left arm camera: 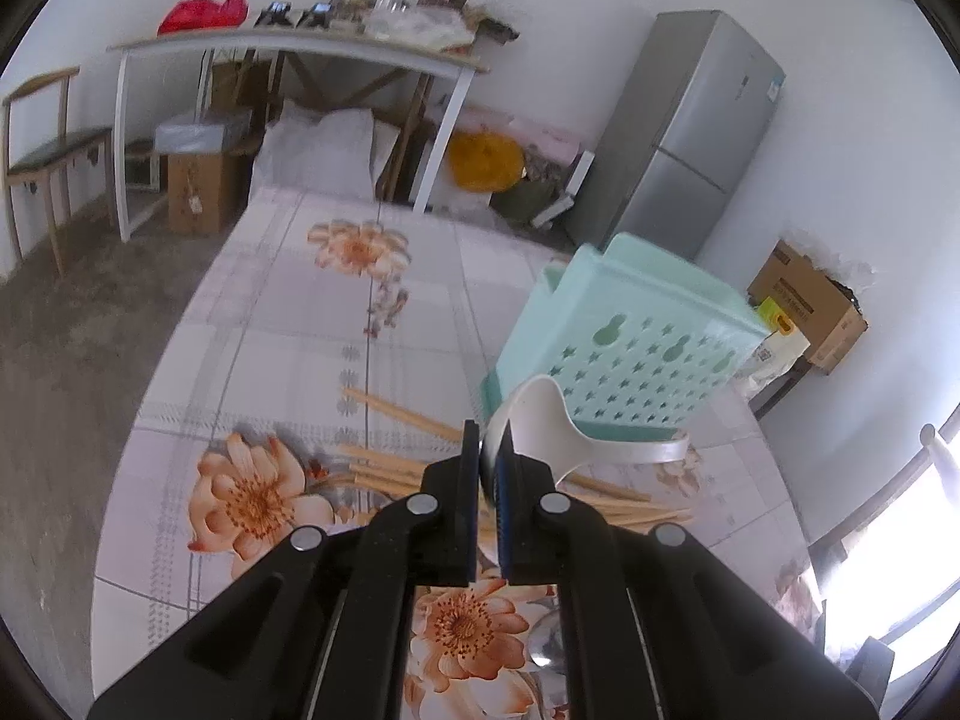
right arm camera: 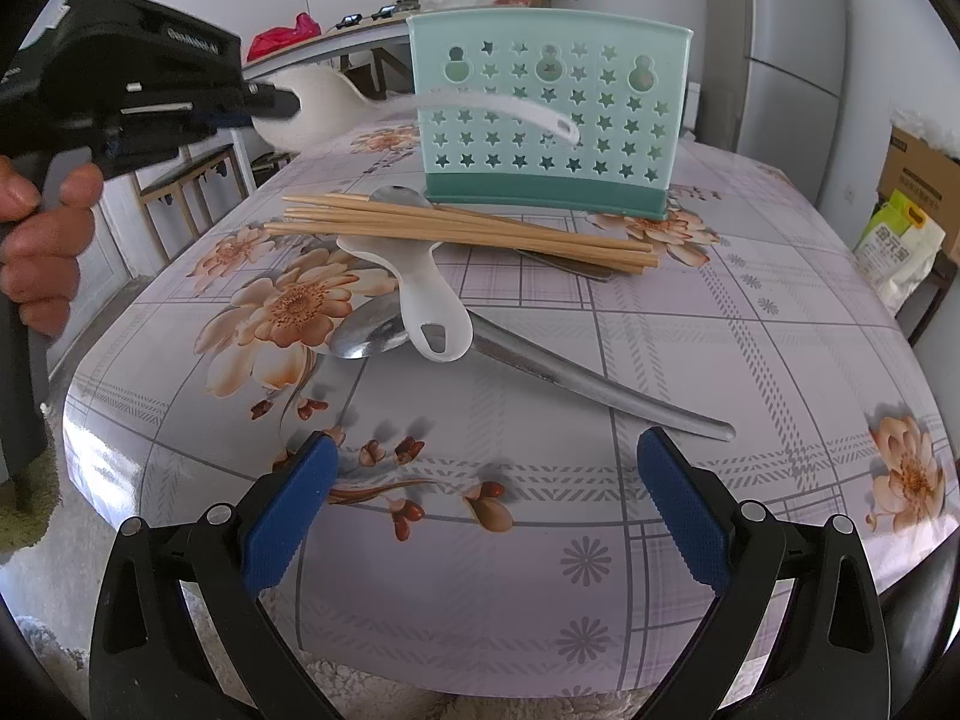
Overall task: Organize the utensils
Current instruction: 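Close the left tool on the white plastic ladle's handle, then lift the white ladle with the left tool while the right tool grasps the metal knife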
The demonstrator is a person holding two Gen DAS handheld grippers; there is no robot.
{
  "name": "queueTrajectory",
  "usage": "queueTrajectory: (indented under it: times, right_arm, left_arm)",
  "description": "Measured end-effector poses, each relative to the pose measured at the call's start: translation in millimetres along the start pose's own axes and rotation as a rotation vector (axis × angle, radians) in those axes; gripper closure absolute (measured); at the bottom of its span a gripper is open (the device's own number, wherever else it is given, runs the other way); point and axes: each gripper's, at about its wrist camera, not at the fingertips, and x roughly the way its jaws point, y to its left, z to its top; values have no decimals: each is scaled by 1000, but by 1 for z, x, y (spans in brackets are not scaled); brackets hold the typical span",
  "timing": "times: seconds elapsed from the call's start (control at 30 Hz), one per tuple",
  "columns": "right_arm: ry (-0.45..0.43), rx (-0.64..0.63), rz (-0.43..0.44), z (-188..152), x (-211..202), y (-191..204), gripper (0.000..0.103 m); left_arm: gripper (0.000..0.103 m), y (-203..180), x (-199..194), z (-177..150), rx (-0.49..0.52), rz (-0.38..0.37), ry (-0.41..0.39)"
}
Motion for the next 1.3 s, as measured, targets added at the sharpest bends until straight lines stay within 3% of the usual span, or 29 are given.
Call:
queueTrajectory:
  times: [0.5,0.8,0.9,1.1,1.23,1.3]
  right_arm:
    - [2,-7,-1,0,-8,2,8]
    - [-120,-98,-1,12,-41,13,8]
    - [-139,-168,-36,20,-40,23,9]
    - [-91,-324,-141,28,-19,41,38]
    - [-74,-345,-176,28,-17,43,48]
    - [-108,-346,-177,24,-29,45,51]
  left_arm:
    - [99,3,-35,1,38,14,-98]
    - [99,24,-56,-1,1,46,-160]
    - [99,33,-58,-2,-9,46,-161]
    - [99,48,-57,-9,-41,32,-149]
    - [99,58,-53,-14,-64,26,-141]
    - [99,63,-50,-13,-77,25,-137]
